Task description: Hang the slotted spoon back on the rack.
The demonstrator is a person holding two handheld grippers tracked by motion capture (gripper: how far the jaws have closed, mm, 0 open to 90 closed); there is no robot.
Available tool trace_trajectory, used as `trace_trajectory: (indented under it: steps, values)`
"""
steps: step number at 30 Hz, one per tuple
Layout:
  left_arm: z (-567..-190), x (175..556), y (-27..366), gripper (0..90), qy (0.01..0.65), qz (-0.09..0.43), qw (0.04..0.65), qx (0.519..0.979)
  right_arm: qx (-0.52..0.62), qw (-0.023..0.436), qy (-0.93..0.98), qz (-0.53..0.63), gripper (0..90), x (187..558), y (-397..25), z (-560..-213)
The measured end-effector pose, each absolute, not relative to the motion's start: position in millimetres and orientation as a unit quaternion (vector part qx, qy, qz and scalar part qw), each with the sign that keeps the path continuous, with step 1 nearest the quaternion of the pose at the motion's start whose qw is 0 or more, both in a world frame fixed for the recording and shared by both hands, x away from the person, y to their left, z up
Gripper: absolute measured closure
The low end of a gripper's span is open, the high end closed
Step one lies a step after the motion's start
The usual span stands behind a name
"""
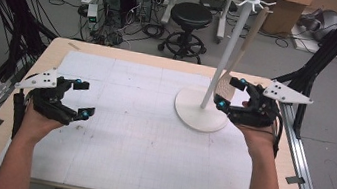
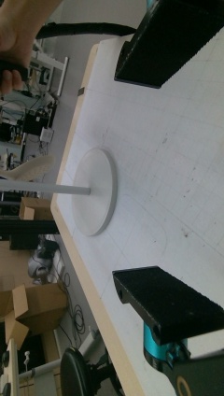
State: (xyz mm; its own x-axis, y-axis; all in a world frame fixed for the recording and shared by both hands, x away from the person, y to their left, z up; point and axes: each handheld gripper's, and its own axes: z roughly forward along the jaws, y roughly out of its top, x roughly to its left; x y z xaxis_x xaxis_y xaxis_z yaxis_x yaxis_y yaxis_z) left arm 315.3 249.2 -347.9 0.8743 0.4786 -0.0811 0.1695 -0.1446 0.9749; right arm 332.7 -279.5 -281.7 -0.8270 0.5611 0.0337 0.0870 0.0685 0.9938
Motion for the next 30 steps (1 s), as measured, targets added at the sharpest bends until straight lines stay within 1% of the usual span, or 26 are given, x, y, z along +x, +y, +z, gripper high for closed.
trace_trajectory:
  steps: [1, 10, 16, 20, 30]
  values:
    - [-348, 315, 249, 6.2, 0.220, 0.125, 0.616, 0.746, 0.233, 0.174, 0.704, 0.648, 15.6, 331, -281, -287]
    - [-351, 316, 248, 6.2, 0.223, 0.120, 0.616, 0.746, 0.248, 0.174, 0.702, 0.645, 14.9, 321, -284, -321]
    - [-353, 317, 246, 6.2, 0.222, 0.117, 0.615, 0.747, 0.252, 0.172, 0.706, 0.639, 14.9, 318, -282, -328]
    - [-355, 318, 248, 6.2, 0.223, 0.115, 0.616, 0.747, 0.247, 0.190, 0.714, 0.626, 14.9, 315, -281, -334]
    - [-359, 318, 250, 6.2, 0.228, 0.114, 0.621, 0.741, 0.254, 0.181, 0.715, 0.626, 14.1, 311, -279, -343]
